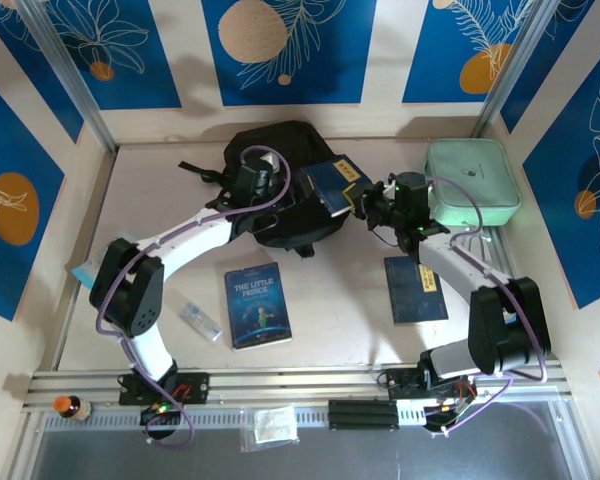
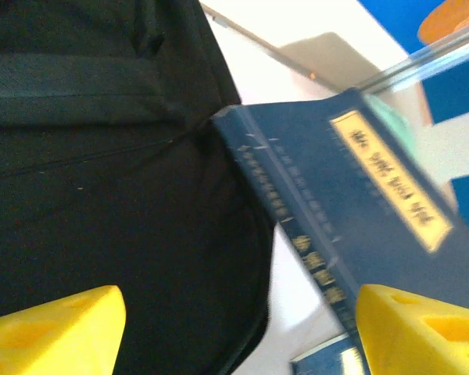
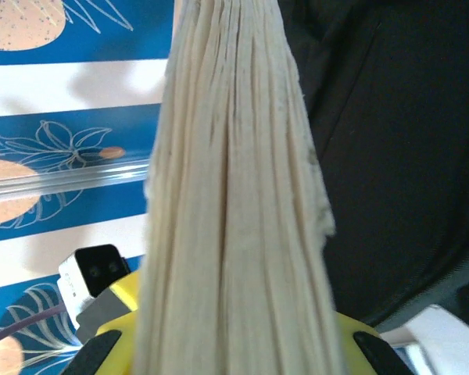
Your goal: Pack books, pencil case, and school supplies into a backpack
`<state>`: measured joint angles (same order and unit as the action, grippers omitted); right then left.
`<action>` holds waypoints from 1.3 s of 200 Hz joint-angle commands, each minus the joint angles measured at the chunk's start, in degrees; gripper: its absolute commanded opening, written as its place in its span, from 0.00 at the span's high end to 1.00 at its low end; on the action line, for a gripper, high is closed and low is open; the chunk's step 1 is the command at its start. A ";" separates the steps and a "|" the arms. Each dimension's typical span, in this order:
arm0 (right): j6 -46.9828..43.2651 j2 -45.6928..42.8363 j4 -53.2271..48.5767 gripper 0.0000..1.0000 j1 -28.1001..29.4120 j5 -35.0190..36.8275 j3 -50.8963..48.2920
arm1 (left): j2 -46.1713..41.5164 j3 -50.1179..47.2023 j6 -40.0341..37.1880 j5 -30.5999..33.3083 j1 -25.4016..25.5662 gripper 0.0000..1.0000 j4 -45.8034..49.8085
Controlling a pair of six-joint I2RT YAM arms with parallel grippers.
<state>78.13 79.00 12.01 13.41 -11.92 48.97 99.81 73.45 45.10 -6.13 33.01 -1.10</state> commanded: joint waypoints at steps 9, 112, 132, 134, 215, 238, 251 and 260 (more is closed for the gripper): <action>-11.28 -4.97 -11.39 1.00 -3.35 2.46 2.60 | 0.21 4.36 -26.69 -5.42 -0.67 0.21 12.18; -20.30 -12.37 -24.39 1.00 -13.54 2.36 0.98 | 14.11 19.21 -41.07 -20.53 2.21 0.37 19.79; -19.84 -12.95 -24.98 1.00 -14.58 2.00 0.15 | 17.55 23.01 -40.33 -20.15 3.30 0.43 21.31; -19.79 -12.98 -25.05 1.00 -14.69 1.95 0.09 | 17.90 23.39 -40.17 -20.11 3.42 0.43 21.36; -18.05 -13.65 -22.91 1.00 -16.04 0.36 -2.16 | 26.63 31.15 -34.06 -22.04 4.69 0.69 21.90; -18.10 -13.79 -22.84 1.00 -16.20 0.32 -2.21 | 27.34 32.01 -34.51 -19.49 4.74 0.70 23.44; -18.09 -13.71 -22.79 1.00 -16.14 0.23 -2.21 | 27.65 32.22 -34.65 -18.87 4.70 0.71 23.67; -18.08 -13.64 -22.65 1.00 -16.13 0.13 -2.30 | 27.97 32.58 -34.57 -18.45 4.77 0.71 23.69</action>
<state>59.83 66.81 -12.88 -2.39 -10.04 47.05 126.80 103.44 10.24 -25.89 37.43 20.64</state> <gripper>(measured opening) 0.124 0.295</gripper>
